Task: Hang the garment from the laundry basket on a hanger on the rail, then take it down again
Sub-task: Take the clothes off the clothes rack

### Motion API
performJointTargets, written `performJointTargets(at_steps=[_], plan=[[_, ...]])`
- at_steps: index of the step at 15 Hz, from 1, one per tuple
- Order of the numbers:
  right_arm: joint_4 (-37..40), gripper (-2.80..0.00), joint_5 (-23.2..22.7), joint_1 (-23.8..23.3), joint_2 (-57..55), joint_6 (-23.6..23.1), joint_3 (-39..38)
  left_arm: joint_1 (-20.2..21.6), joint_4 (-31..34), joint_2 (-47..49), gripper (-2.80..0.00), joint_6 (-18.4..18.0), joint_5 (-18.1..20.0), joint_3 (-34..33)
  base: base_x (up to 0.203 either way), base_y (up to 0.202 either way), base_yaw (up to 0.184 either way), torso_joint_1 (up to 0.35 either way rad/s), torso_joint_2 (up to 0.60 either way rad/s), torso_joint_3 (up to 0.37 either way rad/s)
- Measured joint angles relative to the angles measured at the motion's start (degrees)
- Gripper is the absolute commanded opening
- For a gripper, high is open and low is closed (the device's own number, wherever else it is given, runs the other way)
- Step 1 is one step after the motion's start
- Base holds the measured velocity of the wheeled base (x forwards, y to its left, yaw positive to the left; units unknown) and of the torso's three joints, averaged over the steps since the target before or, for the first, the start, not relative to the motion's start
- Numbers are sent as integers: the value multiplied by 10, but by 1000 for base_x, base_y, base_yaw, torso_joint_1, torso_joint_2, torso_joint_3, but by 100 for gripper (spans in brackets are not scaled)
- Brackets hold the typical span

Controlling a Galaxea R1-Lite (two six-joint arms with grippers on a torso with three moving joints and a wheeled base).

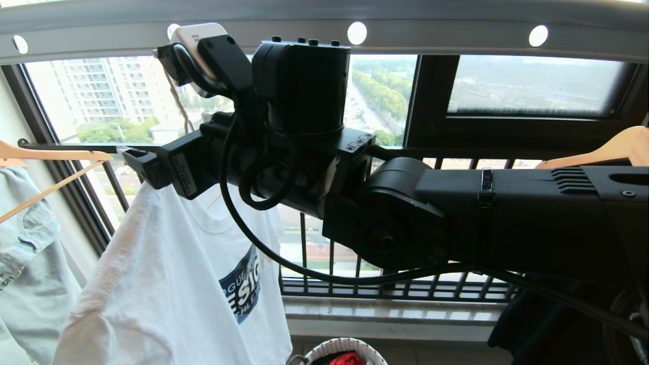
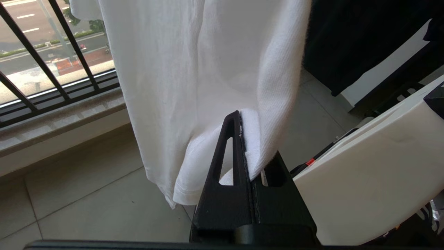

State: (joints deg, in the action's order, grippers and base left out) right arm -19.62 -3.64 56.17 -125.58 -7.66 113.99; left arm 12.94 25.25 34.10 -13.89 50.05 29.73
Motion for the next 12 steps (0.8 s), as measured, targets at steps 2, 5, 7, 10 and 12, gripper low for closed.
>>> performJointTargets(at_steps=[2, 5, 7, 10, 12], plan=[[1, 0, 0, -1, 3, 0, 2, -13, 22, -4, -280, -2, -2, -4, 0, 0, 0, 0, 0, 0], [2, 0, 1, -3, 7, 0, 3, -20, 39, -14, -280, -10, -2, -18, 0, 0, 0, 0, 0, 0], [2, 0, 2, -4, 9, 0, 3, -20, 41, -22, -280, -15, -3, -32, 0, 0, 0, 0, 0, 0], [2, 0, 3, -5, 9, 0, 3, -21, 42, -33, -280, -16, -4, -48, 0, 0, 0, 0, 0, 0], [2, 0, 5, -5, 10, 0, 2, -21, 40, -40, -280, -16, -5, -58, 0, 0, 0, 0, 0, 0]])
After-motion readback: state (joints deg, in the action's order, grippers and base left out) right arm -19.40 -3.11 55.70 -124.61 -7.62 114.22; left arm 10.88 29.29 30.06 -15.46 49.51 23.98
